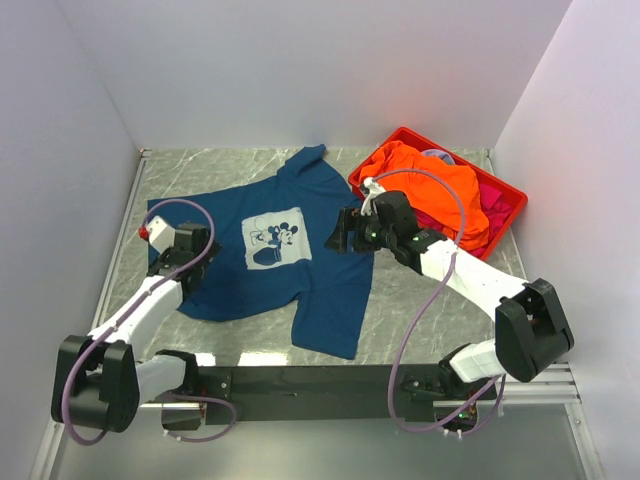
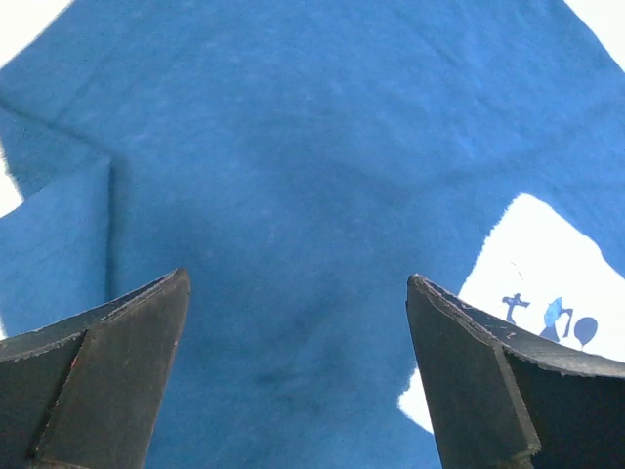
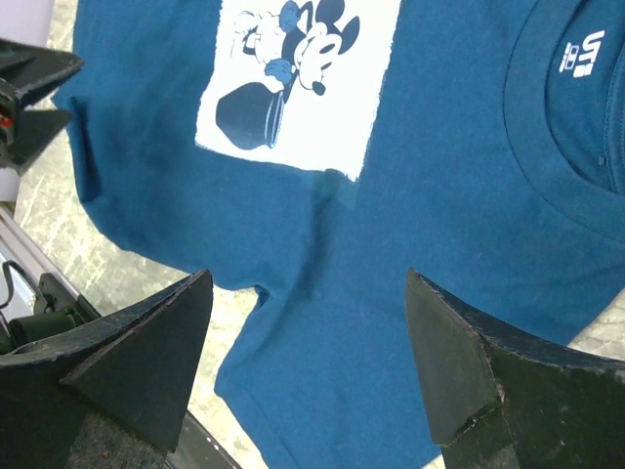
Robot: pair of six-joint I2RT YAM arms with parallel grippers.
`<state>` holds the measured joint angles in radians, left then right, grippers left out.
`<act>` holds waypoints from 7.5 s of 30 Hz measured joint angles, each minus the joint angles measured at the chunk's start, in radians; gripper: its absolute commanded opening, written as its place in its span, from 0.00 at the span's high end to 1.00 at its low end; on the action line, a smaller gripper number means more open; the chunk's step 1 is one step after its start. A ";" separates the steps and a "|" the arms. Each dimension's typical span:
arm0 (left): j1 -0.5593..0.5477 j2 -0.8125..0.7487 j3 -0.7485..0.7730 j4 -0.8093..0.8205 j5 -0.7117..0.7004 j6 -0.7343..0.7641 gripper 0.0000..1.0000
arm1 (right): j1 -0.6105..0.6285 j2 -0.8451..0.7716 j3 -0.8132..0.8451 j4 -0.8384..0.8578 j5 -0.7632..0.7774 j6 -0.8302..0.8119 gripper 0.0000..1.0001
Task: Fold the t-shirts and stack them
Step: Flatten the tshirt out
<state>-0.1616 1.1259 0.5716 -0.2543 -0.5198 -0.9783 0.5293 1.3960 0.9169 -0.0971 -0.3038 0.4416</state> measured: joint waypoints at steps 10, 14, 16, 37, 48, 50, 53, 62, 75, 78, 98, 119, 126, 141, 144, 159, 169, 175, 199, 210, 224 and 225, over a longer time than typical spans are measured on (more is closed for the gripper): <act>-0.004 -0.190 0.005 -0.116 0.014 -0.019 0.01 | 0.000 0.000 -0.006 0.000 0.000 0.000 0.14; -0.025 -0.347 -0.040 -0.252 -0.002 -0.121 0.03 | 0.000 0.000 -0.006 0.000 -0.001 0.000 0.15; -0.029 -0.420 -0.076 -0.317 -0.002 -0.175 0.05 | 0.000 0.002 -0.006 0.000 -0.003 0.000 0.15; -0.030 -0.396 -0.208 -0.422 0.053 -0.343 0.40 | 0.000 -0.005 -0.011 0.000 -0.004 0.000 0.15; -0.030 -0.377 -0.208 -0.365 0.056 -0.308 0.99 | 0.000 -0.013 -0.023 0.000 -0.004 0.000 0.15; -0.030 -0.360 -0.208 -0.347 0.057 -0.289 0.99 | 0.000 -0.013 -0.023 0.000 -0.004 0.000 0.15; -0.030 -0.328 -0.207 -0.310 0.061 -0.247 0.99 | 0.000 -0.013 -0.023 0.000 -0.004 0.000 0.15; -0.030 -0.060 -0.041 -0.159 0.061 -0.006 0.83 | 0.000 -0.013 -0.023 0.000 -0.004 0.000 0.15; -0.030 -0.106 0.022 -0.162 -0.009 0.046 0.24 | 0.000 0.001 -0.023 0.000 -0.004 0.000 0.15; -0.030 -0.234 -0.011 -0.185 -0.024 0.009 0.26 | 0.000 0.001 -0.023 0.001 -0.005 0.000 0.14; 0.003 -0.036 -0.093 -0.143 0.067 -0.055 0.40 | 0.000 -0.007 -0.024 0.001 -0.011 -0.001 0.15; 0.011 0.000 -0.050 -0.126 0.114 0.028 0.99 | 0.000 -0.007 -0.027 0.000 -0.004 0.000 0.15; 0.011 0.126 0.098 -0.098 0.109 0.093 0.94 | 0.000 -0.007 -0.027 0.000 -0.004 -0.001 0.14; 0.005 -0.103 0.024 -0.160 0.013 0.056 0.37 | 0.000 -0.006 -0.027 0.001 -0.005 -0.001 0.15; 0.005 -0.195 -0.041 -0.177 0.016 0.023 0.37 | 0.000 -0.002 -0.027 0.001 -0.006 -0.001 0.15; 0.005 -0.004 -0.089 -0.142 0.087 -0.038 0.64 | 0.000 0.002 -0.027 0.002 -0.011 -0.001 0.15; 0.005 -0.001 -0.045 -0.156 0.053 -0.006 0.99 | 0.000 0.004 -0.027 0.002 -0.011 -0.001 0.15; 0.005 0.051 0.051 -0.160 0.041 0.047 0.99 | 0.000 0.013 -0.027 0.002 -0.011 -0.001 0.15; 0.012 0.111 0.116 -0.116 -0.036 0.119 0.31 | 0.000 0.045 -0.027 0.002 -0.011 -0.001 0.15; 0.055 0.183 0.098 -0.119 -0.039 0.099 0.46 | 0.000 0.053 -0.027 0.002 -0.011 -0.001 0.15; 0.117 0.259 0.115 0.005 0.026 0.165 0.99 | 0.000 0.053 -0.027 0.002 -0.011 -0.001 0.15; 0.119 0.262 0.118 0.009 0.029 0.168 0.99 | 0.000 0.053 -0.027 0.002 -0.011 -0.002 0.15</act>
<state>-0.0429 1.3880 0.6895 -0.2455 -0.4908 -0.8104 0.5293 1.4490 0.8902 -0.0948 -0.3153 0.4400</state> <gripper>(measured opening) 0.053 0.855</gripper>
